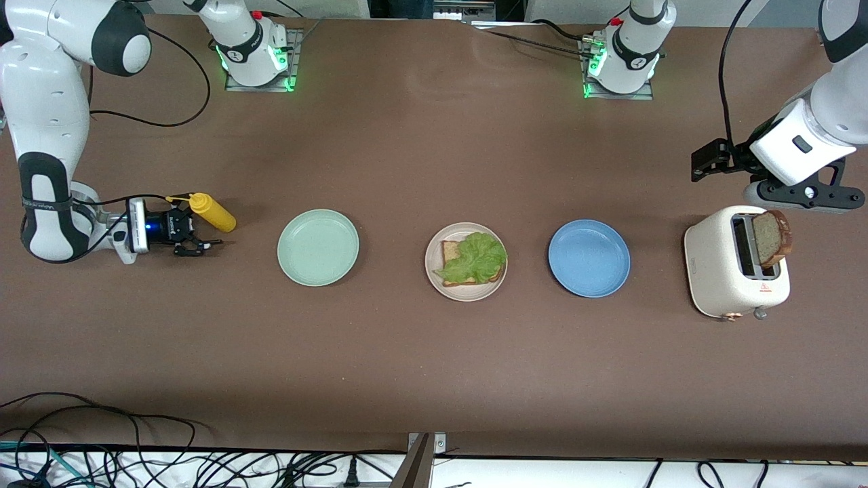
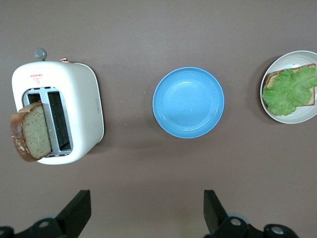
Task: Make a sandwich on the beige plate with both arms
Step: 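Grasp the mustard bottle with the right gripper and lift it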
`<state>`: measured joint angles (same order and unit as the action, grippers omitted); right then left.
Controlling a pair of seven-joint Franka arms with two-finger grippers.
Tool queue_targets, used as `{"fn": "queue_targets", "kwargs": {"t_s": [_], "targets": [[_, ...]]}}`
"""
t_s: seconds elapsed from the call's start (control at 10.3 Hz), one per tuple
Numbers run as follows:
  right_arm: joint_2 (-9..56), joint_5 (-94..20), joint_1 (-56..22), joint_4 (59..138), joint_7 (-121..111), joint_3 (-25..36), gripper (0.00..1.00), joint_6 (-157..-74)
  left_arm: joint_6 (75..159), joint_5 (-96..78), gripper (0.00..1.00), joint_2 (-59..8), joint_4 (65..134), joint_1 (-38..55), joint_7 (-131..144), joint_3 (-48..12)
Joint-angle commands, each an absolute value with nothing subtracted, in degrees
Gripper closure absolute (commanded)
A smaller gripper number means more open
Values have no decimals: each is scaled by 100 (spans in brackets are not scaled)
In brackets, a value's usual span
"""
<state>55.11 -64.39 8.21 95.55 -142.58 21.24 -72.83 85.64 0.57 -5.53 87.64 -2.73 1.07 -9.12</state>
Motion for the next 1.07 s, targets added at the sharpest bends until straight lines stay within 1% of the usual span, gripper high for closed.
{"fn": "queue_targets", "kwargs": {"t_s": [0.0, 0.1, 0.19, 0.29, 0.58, 0.78, 0.97], "targets": [[5563, -6697, 853, 9589, -14361, 1970, 19, -7259, 8534, -26, 0, -396, 8895, -290, 35, -870], [5563, -6715, 844, 9589, -14370, 1908, 48, -7347, 8525, -26, 0, -396, 8895, -290, 35, -870], [5563, -6802, 844, 9589, -14370, 1803, 82, -7426, 8525, -26, 0, -396, 8895, -290, 35, -870], [5555, -6898, 800, 9563, -14361, 1732, 99, -7549, 8525, -35, 0, -396, 8903, -290, 35, -861], [5344, -7048, 231, 9186, -14056, 1723, 100, -8250, 8525, -26, 0, -396, 8895, -290, 44, -861], [5108, -7189, -288, 8957, -13328, 1749, 100, -8760, 8525, -26, 0, -404, 8903, -290, 35, -870], [4914, -6997, -718, 8668, -12896, 1836, 100, -9323, 8464, -44, 0, -413, 8912, -290, 27, -870]]}}
